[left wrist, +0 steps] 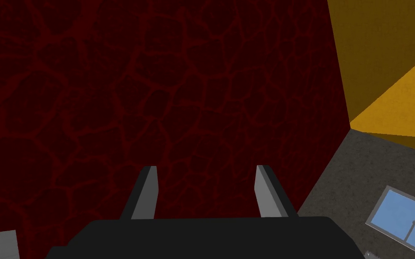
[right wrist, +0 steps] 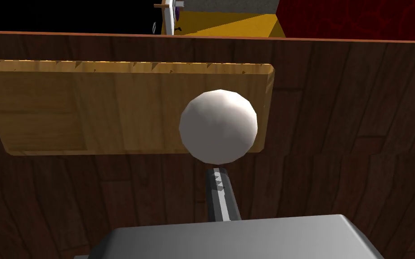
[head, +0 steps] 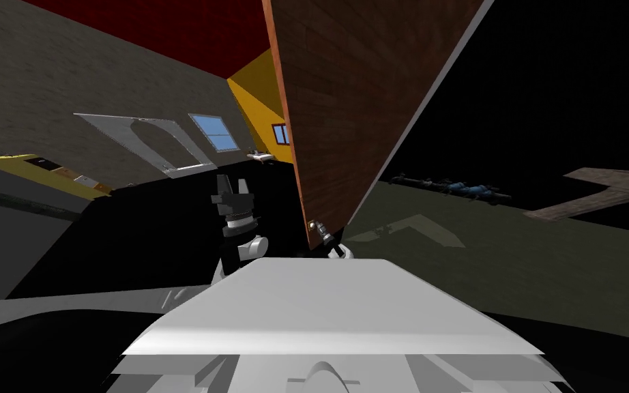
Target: Push the door open
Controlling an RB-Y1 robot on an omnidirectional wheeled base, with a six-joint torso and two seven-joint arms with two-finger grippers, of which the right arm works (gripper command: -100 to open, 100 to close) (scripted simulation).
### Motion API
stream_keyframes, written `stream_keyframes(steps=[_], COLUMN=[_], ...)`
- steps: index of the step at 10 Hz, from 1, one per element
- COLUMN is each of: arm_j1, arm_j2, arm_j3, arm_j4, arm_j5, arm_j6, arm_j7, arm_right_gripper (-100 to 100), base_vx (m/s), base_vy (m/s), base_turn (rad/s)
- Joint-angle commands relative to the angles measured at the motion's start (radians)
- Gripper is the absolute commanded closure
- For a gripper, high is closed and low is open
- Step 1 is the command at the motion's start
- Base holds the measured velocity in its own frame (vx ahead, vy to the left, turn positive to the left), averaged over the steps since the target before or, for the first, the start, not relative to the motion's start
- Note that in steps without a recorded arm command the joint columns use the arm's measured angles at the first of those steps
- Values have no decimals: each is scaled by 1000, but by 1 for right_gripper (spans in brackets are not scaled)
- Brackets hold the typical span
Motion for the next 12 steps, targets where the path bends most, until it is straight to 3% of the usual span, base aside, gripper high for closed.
stream_keyframes(steps=[1, 5, 7, 8, 12], arm_j1=[1, 4, 6, 0, 0], arm_j2=[-6, -2, 13, 9, -1], arm_j3=[4, 11, 15, 13, 4], arm_j4=[-8, -22, -32, -19, -10], arm_j5=[-1, -3, -4, -4, -6], arm_j6=[5, 15, 22, 15, 2], arm_j7=[-2, -7, -10, -11, -4], arm_right_gripper=[-100, -100, -100, -100, -100], base_vx=[-99, -235, -237, -106, 148], base_vy=[24, -93, -78, -18, 106], base_turn=[-78, -29, -39, -5, 24])
